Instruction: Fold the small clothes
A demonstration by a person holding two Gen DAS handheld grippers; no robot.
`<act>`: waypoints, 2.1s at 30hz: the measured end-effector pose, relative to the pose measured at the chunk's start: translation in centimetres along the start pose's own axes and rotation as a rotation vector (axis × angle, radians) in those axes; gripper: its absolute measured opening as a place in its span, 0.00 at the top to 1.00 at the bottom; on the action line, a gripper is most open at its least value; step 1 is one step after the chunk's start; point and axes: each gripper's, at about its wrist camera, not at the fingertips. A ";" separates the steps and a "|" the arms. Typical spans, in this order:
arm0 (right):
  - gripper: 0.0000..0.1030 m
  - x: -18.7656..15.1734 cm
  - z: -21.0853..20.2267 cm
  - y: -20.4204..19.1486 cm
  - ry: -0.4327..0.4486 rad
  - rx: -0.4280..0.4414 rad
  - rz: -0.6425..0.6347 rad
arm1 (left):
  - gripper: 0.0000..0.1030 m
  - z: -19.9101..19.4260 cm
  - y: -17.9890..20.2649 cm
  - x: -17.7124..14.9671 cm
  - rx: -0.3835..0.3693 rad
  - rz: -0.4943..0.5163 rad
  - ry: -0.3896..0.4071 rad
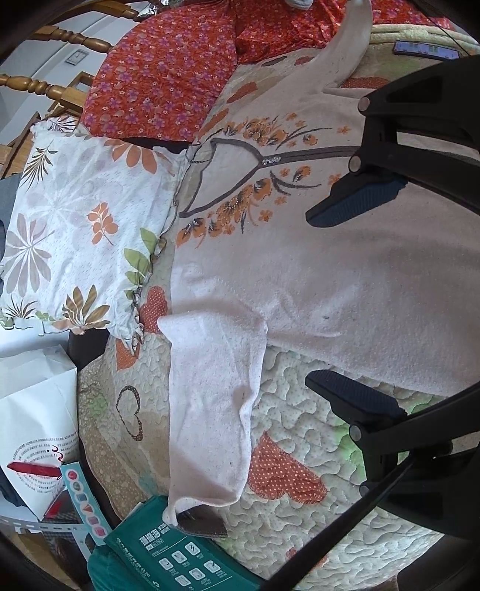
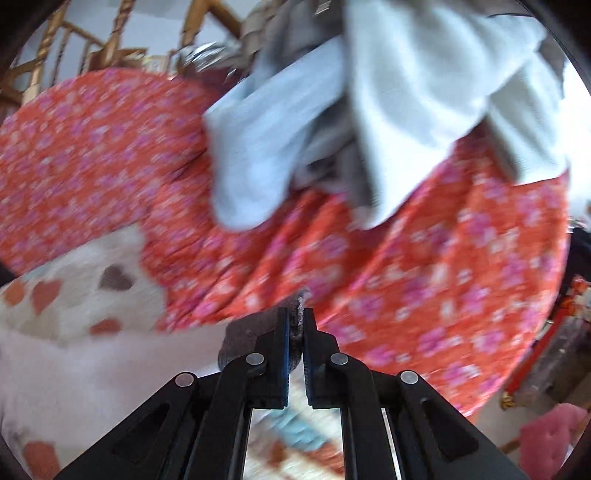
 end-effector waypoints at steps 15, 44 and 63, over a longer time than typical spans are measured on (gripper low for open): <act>0.93 1.2 -6.6 -17.2 -0.232 0.850 -0.023 | 0.24 -3.7 -3.5 3.4 -0.011 -0.096 0.102; 0.90 -20.1 -21.5 -55.6 -0.743 1.422 -0.535 | 0.23 -7.0 -21.3 6.0 0.215 -0.491 0.208; 0.34 -26.1 -47.7 -61.5 -0.105 1.540 -1.139 | 0.24 -10.9 -32.5 2.7 0.417 -0.831 0.274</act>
Point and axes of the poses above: each gripper's, at about its wrist camera, not at the fingertips, and z roughly the way its jaws point, y to its right, x to its top, and after that the axes turned 7 degrees about x, right-handed
